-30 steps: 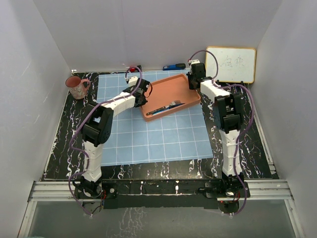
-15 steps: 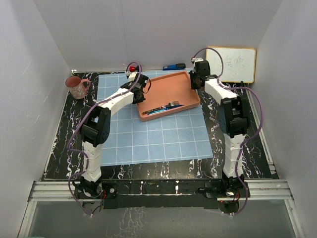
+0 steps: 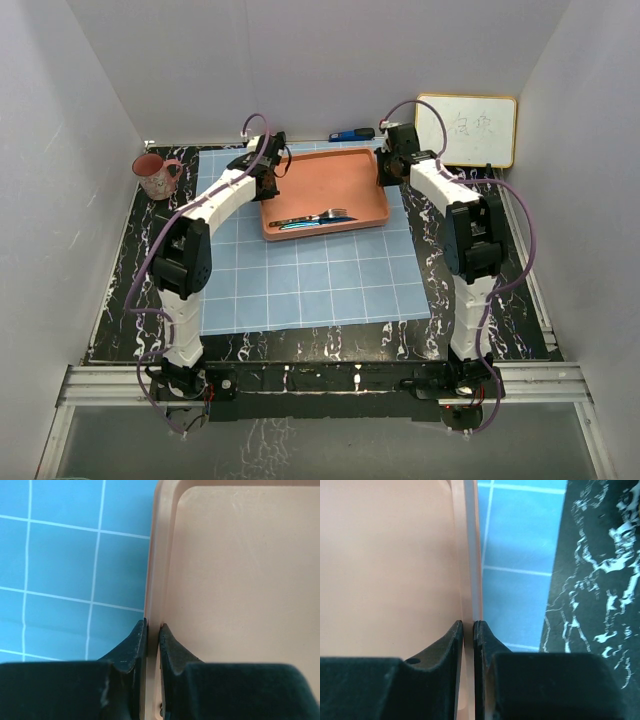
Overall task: Set the dinner table for one person
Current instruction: Adjust the plate on the napkin.
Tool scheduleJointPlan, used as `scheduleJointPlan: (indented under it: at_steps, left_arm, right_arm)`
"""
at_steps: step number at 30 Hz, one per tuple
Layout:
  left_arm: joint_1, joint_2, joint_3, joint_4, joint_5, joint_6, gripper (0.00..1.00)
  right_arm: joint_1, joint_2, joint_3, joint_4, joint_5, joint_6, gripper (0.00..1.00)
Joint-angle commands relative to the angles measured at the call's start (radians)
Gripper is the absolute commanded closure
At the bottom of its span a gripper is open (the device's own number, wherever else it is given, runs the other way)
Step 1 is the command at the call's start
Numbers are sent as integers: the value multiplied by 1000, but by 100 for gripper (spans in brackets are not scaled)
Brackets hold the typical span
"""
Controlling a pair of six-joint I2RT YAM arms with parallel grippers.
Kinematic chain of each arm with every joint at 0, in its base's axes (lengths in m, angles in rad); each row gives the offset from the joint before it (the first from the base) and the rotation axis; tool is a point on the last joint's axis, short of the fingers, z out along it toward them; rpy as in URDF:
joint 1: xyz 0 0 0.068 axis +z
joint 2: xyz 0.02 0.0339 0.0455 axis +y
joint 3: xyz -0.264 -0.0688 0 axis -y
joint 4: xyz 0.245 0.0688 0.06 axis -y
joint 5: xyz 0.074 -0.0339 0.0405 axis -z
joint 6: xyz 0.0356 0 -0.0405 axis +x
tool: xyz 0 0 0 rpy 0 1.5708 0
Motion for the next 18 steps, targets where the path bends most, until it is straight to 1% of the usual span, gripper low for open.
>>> scheduleJointPlan:
  at_steps: [1,5,8,12,18]
  left_arm:
    - [15,-93,26,-35,11,7,100]
    - [29,-124,-20,-44,1,23,100]
    - [56,-132,-36,-88,-20,21,100]
    - [91,-161,-90,-78,26,19,100]
    - [96,-167,-144,-63,37,16,100]
  right_arm:
    - [83,-73,-6,10,-80,52,100]
    - [123,-62,12,-7,-82,59,100]
    - [150,-52,23,-10,-91,67,100]
    - [180,-30,32,-12,-89,75,100]
    - [202,-1,56,-28,-91,81,100]
